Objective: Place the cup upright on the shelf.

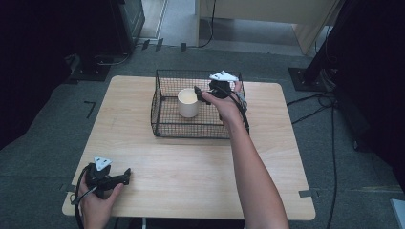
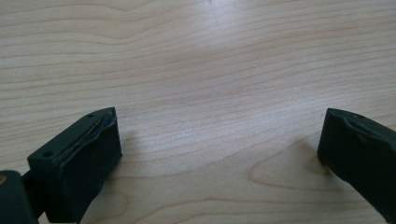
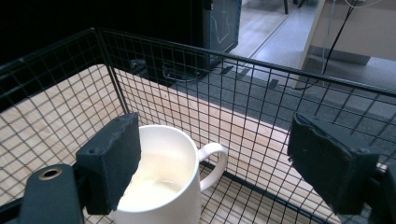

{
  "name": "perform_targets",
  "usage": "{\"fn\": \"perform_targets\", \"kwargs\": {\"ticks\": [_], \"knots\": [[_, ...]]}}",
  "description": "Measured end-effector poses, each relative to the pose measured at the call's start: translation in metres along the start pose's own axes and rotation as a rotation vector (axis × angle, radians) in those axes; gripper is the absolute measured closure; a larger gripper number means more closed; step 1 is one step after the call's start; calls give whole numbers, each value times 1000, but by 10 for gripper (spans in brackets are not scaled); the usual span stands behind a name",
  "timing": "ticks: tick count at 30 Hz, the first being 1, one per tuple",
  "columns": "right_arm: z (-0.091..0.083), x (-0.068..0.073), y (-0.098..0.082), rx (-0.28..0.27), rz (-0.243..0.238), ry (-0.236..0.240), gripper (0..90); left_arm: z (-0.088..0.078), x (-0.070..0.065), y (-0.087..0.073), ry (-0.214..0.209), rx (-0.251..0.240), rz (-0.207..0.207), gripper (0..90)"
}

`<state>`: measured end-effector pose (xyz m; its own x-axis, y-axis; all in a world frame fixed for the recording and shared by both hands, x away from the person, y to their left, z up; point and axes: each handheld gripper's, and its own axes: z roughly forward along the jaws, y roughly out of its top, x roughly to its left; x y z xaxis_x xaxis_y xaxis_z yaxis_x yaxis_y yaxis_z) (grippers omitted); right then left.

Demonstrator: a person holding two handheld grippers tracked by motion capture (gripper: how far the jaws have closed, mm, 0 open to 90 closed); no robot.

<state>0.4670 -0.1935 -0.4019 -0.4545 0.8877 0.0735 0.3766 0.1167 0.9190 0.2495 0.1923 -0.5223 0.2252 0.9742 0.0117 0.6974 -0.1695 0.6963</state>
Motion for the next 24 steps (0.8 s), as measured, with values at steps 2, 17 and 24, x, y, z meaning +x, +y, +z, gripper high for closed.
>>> {"fn": "perform_targets", "kwargs": {"ticks": [2,17,24], "knots": [[-6,2,3,-2,18,10,165,0,0,0,0,0,0,0],[-48,11,4,-11,33,36,141,0,0,0,0,1,0,0],[-67,15,-6,7,6,45,144,0,0,0,0,1,0,0]]}}
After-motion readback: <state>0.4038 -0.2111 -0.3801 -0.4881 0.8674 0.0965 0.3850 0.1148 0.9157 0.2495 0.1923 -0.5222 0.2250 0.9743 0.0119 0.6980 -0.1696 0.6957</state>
